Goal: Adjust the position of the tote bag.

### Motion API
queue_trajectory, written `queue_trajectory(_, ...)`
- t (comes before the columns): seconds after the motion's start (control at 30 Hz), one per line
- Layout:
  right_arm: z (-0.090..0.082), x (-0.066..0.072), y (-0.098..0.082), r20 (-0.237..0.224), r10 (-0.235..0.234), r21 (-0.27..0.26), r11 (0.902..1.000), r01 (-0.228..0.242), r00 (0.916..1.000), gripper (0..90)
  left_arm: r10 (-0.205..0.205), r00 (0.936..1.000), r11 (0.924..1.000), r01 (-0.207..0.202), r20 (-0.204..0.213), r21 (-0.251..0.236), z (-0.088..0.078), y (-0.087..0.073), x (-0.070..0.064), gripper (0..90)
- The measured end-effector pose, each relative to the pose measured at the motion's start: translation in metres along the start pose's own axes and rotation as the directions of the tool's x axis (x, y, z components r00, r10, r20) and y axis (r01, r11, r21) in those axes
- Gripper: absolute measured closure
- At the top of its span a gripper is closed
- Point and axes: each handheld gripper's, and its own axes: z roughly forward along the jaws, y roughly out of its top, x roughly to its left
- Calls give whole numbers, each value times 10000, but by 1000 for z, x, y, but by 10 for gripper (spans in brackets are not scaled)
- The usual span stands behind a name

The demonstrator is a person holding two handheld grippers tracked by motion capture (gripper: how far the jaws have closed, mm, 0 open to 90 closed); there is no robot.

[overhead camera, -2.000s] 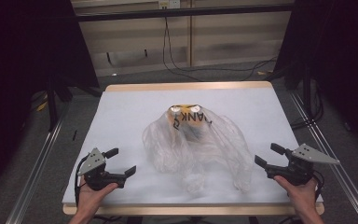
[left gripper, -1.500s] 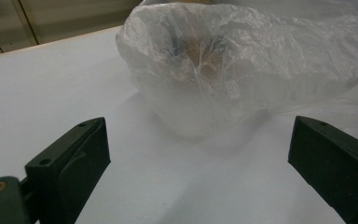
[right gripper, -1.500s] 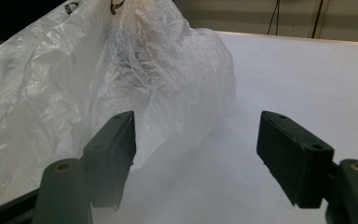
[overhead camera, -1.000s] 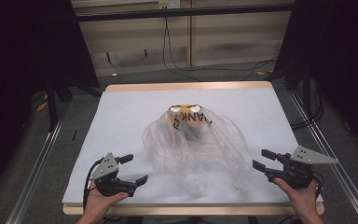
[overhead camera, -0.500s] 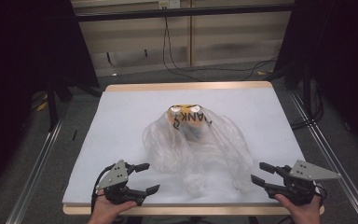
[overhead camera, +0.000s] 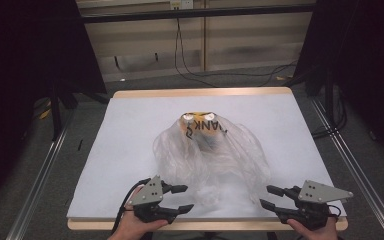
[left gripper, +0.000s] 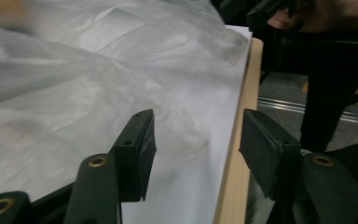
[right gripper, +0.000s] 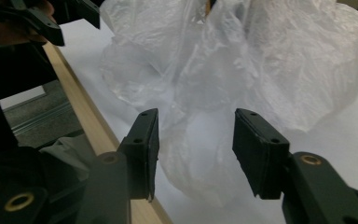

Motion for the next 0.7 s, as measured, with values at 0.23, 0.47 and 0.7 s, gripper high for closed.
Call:
queue_trajectory(0.23,12,6,-2,-452,-267,510,9983,290,9986,534,463,9958,9982,-491,788,343,31,11,-7,507)
queue_trajectory(0.47,25,4,-3,-598,-319,924,9950,374,9977,514,412,9974,9920,-478,587,1168,51,-1,-1,518)
queue_trajectory(0.7,40,-2,-2,-820,-434,1431,9882,549,9957,607,148,9997,9845,-183,215,1745,60,-16,11,517)
